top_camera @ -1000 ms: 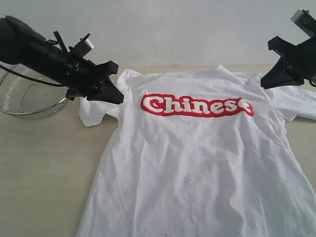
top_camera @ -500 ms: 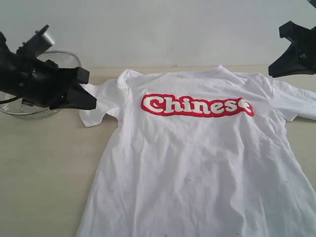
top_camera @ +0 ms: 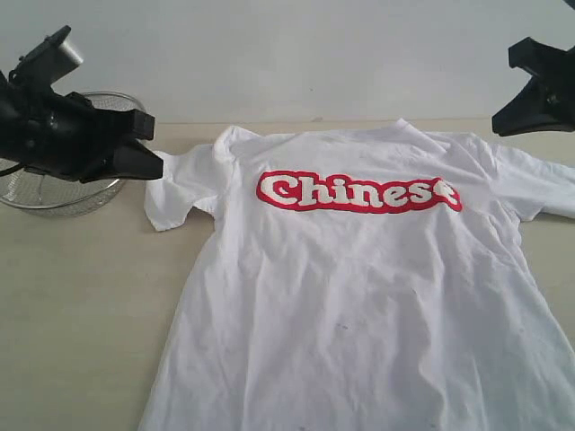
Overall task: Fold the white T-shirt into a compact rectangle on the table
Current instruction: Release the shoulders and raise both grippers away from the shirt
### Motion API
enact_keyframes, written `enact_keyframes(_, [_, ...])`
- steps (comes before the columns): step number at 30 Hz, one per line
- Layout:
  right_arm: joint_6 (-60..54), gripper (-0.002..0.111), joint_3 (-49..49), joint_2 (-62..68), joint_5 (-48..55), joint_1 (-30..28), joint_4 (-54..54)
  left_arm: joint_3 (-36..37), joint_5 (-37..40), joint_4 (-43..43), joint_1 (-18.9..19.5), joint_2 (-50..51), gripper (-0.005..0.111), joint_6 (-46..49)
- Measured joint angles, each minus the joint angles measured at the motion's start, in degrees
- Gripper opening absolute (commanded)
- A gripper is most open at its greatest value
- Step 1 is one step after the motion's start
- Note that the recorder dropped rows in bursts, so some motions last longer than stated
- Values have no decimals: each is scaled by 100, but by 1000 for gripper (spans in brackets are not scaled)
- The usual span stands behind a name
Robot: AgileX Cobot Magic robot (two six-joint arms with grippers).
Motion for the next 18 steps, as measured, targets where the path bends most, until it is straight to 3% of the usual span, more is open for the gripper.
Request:
enact_keyframes(9, [0,0,0,0,-384,0,0,0,-562,0,0,0,4,0])
enact_keyframes(18, [0,0,0,0,-720,0,0,0,-640,0,0,0,4,0])
